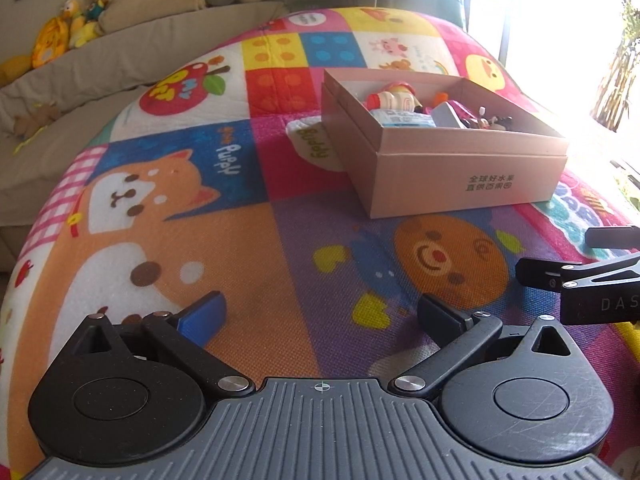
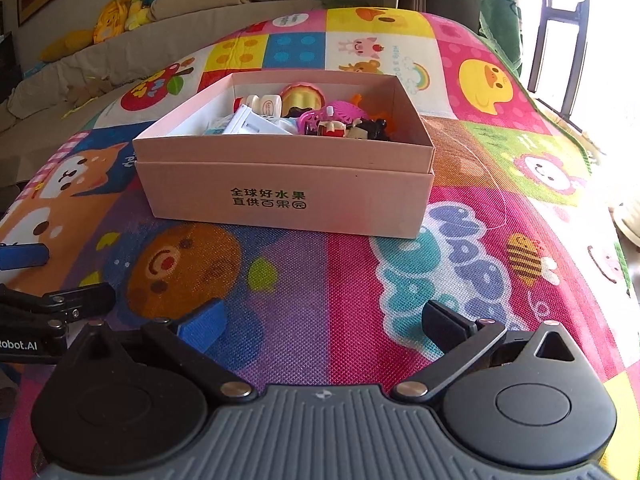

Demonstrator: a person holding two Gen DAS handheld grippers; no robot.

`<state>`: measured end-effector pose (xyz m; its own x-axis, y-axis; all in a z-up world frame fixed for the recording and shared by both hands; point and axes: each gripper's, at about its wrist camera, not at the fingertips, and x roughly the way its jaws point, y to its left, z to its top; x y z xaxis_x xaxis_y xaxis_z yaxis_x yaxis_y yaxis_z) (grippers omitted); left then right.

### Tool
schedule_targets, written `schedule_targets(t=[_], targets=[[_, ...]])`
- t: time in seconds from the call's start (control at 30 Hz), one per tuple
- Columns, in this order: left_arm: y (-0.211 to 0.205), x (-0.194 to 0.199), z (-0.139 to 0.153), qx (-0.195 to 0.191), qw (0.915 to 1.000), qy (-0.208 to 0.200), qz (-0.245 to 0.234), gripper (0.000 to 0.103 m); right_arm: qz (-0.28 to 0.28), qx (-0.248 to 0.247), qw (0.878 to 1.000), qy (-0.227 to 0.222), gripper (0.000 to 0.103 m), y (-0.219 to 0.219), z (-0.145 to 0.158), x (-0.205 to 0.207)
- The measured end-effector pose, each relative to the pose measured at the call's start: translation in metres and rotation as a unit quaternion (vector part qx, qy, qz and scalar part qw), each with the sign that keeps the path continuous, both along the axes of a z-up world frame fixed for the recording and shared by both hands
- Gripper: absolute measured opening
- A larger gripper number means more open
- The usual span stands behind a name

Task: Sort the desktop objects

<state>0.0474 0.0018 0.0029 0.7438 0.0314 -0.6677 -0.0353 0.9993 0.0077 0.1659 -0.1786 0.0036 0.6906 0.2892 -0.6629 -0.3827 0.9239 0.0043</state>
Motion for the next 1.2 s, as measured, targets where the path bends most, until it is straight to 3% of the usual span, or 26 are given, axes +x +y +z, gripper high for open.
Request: schedule_targets(t=[1.2], targets=[[0.0008, 0.0001, 0.0, 0.0, 1.0, 0.0, 0.0, 0.103, -0.014, 0.008, 1.0, -0.013, 0.103, -0.0027, -0.0028, -0.0038]])
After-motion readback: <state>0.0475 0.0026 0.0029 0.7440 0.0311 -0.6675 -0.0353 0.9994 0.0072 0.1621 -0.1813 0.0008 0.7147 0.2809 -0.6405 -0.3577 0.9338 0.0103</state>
